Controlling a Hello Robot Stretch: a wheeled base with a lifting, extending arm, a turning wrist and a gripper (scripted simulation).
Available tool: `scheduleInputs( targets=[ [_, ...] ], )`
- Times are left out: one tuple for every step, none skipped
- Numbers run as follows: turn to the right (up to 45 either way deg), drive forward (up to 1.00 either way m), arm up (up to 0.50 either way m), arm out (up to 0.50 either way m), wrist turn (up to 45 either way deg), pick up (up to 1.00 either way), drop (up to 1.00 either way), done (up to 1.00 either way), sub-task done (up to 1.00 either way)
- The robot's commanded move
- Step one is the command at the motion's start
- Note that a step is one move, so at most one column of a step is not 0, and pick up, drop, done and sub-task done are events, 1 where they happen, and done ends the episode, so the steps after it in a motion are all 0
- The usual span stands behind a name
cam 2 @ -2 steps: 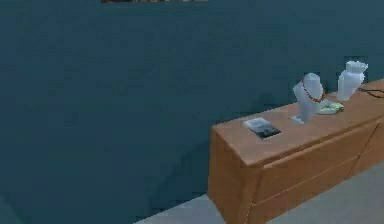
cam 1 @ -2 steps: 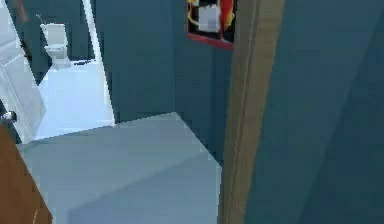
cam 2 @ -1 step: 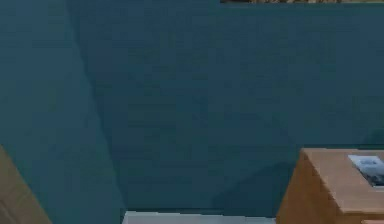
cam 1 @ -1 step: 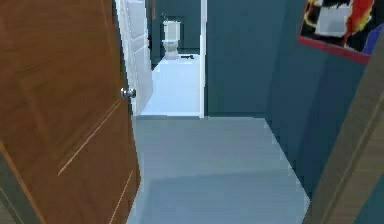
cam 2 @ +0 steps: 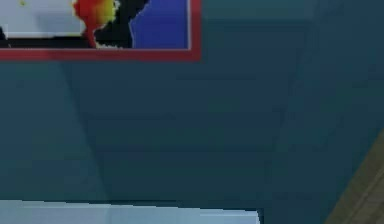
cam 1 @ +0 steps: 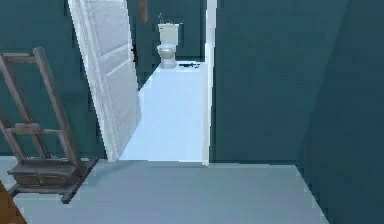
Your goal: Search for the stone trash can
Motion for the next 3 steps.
scheduleInputs(
  targets=[
    [-15.0,0.0,0.0,0.0,0.0,0.0,0.0,0.0,0.0],
    [0.0,0.1,0.0,0.0,0.0,0.0,0.0,0.0,0.0],
    [24.0,0.0,0.0,0.0,0.0,0.0,0.0,0.0,0.0]
  ],
)
